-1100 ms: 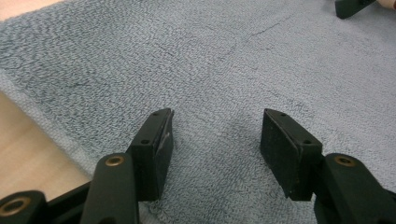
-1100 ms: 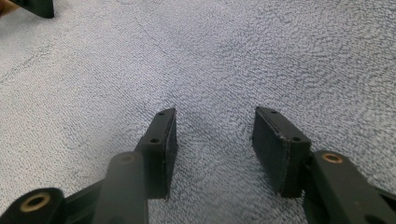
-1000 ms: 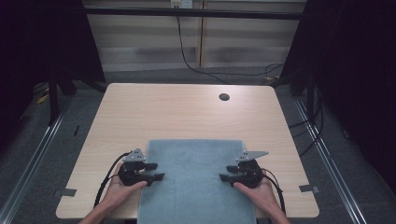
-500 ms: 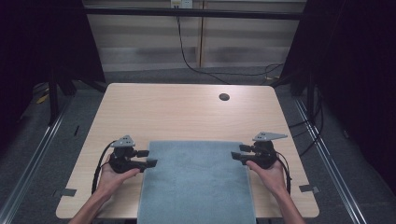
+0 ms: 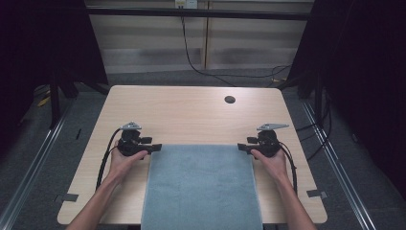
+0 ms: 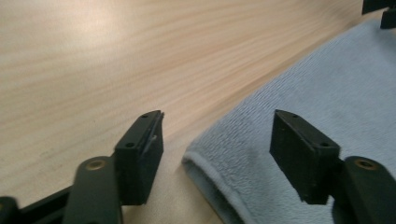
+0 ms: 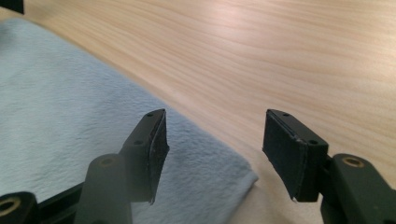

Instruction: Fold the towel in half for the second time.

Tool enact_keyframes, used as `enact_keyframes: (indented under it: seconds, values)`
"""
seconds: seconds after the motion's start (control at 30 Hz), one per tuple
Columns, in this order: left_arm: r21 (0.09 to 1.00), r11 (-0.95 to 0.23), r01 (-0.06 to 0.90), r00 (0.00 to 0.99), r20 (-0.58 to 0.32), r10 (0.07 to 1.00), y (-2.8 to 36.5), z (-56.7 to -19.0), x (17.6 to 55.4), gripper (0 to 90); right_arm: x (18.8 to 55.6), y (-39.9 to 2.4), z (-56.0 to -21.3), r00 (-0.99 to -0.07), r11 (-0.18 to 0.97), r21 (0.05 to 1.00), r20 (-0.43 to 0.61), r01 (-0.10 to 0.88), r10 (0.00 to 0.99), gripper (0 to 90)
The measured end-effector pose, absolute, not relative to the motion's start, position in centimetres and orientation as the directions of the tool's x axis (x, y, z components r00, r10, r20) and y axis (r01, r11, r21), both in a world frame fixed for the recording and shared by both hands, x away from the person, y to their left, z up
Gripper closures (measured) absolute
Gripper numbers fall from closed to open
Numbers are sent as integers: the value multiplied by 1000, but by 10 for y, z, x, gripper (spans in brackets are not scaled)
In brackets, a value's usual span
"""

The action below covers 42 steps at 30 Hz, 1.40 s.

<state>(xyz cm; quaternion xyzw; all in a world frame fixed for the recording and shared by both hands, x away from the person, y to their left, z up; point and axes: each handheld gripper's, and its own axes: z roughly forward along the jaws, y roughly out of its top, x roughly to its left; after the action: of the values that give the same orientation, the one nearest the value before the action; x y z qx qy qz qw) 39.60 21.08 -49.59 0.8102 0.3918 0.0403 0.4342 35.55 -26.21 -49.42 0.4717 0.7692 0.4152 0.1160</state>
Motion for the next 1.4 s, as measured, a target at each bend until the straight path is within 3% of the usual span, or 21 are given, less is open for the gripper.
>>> enact_keyframes:
  seconds: [0.37,0.43,0.53,0.57,0.8,1.1,1.4]
  values:
    - [732,-348,586,693,-230,683,210,-507,396,335,358,-257,-508,-527,245,722,192,647,828,399]
    - [736,-353,577,704,-229,673,212,-508,396,360,358,-258,-508,-523,235,723,201,650,828,432]
    - [751,-363,551,739,-238,630,210,-510,392,532,357,-259,-509,-532,236,728,204,644,822,520]
    - [752,-373,544,743,-225,630,209,-510,391,538,356,-259,-509,-533,234,725,211,648,820,556]
    - [746,-365,558,759,-280,588,209,-511,388,802,352,-258,-504,-539,216,735,234,643,809,792]
    - [815,-279,507,774,-289,564,214,-479,377,825,342,-264,-478,-545,134,784,286,605,788,854]
    - [850,-238,469,777,-269,569,212,-453,389,826,350,-264,-440,-574,141,832,237,536,784,854]
